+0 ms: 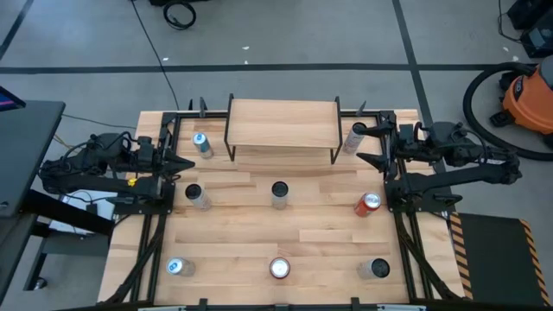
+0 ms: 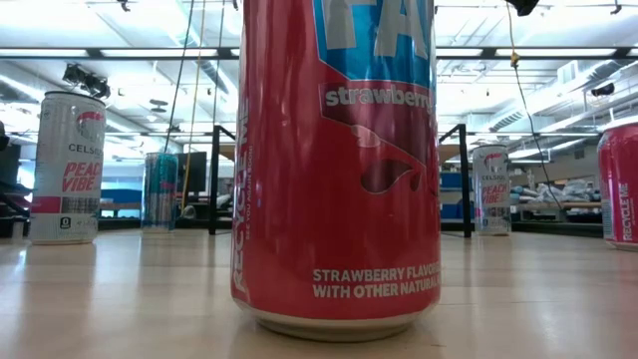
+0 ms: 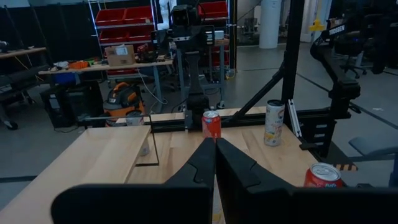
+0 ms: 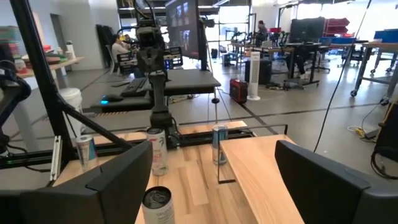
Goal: Place canned beverage on shelf
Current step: Put the right white pink soda can on the shelf
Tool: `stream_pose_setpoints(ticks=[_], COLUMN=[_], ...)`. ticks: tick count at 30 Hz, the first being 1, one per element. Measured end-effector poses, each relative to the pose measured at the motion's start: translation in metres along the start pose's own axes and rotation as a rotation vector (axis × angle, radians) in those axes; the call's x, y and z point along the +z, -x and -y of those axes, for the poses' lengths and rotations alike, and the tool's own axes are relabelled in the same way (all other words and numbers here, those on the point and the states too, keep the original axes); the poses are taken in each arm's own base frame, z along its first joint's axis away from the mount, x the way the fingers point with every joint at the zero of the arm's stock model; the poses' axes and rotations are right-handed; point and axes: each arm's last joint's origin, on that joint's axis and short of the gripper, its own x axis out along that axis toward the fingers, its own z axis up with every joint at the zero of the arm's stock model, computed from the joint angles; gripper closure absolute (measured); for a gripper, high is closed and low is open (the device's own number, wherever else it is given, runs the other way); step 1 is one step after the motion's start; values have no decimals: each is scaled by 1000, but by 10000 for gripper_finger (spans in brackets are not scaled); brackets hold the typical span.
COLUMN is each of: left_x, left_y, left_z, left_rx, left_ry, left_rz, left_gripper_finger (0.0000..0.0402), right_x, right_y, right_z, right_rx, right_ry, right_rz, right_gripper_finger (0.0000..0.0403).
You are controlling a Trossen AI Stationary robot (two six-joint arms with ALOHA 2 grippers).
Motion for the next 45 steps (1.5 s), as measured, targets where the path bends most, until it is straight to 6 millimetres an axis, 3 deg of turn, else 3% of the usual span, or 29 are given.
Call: stream_pose_setpoints(ticks=[10, 15, 25, 35, 45], left_x=[0, 0, 0, 0, 0], left_y=[0, 0, 0, 0, 0], left_z=[0, 0, 0, 0, 0], left_rx=[0, 0, 0, 0, 0], left_ry=[1, 0, 1, 1, 0], left_rz=[0, 0, 0, 0, 0], left_gripper_finger=[386, 386, 386, 386, 386], right_x=[10, 9, 9, 1, 12], right_y=[-1, -3, -11, -11, -10], right_z=[0, 0, -1, 9, 23], right_rx=[-20, -15, -28, -171, -308], right_ry=[-36, -149, -177, -97, -24], right_rz=[102, 95, 89, -70, -212], right_gripper_finger=[53, 53, 53, 53, 53])
